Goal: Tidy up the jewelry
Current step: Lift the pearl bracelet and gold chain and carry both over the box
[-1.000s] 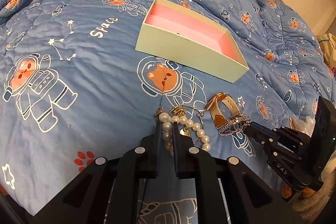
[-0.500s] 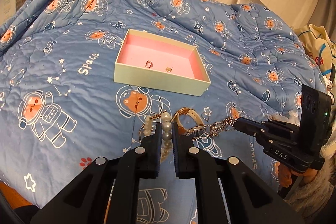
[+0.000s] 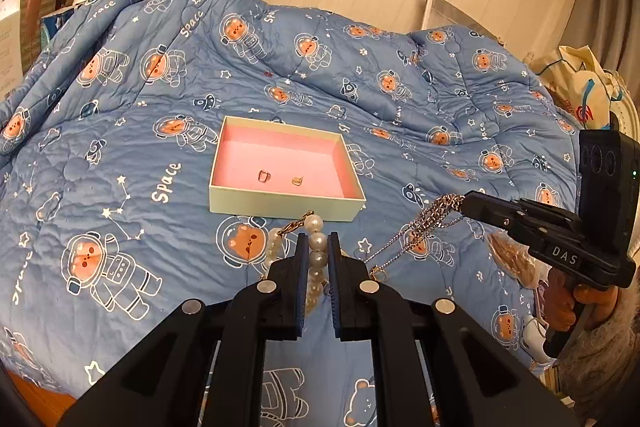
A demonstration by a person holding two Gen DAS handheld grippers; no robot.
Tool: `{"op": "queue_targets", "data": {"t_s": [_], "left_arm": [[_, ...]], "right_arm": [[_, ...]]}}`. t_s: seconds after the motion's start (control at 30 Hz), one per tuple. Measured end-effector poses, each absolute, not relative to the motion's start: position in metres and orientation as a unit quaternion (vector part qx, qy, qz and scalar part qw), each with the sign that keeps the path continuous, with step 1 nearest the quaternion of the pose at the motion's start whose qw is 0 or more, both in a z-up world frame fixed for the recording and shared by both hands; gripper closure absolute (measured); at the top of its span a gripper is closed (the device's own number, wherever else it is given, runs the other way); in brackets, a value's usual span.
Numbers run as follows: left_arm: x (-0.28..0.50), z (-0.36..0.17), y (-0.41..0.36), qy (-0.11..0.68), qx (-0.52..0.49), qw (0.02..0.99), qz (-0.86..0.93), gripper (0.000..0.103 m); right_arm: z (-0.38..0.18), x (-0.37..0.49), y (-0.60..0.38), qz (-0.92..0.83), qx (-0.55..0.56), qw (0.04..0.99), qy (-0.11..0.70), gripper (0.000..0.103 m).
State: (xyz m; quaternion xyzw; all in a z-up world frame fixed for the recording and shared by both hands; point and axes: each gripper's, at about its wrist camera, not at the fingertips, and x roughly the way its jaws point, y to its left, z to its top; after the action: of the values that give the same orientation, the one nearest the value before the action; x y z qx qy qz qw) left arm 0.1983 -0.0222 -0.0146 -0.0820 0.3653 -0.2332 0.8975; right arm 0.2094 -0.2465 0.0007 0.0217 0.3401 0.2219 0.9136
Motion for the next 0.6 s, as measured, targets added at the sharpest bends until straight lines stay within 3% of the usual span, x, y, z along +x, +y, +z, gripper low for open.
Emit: {"op": "queue_targets", "data": {"t_s": [0.2,0.6], "left_arm": [[0.196,0.005,-0.027,0.345,-0.067,0.903,-0.246,0.094],[0.209,0.028,-0.038,0.324,-0.042,0.911,-0.251,0.094]], "right_arm": [[0.034,0.203,-0.231,0.231,0.018,0.929,0.29,0.095],[0.067,0.221,-0.215,0.247,0.003,0.933,0.262,0.095]]}}
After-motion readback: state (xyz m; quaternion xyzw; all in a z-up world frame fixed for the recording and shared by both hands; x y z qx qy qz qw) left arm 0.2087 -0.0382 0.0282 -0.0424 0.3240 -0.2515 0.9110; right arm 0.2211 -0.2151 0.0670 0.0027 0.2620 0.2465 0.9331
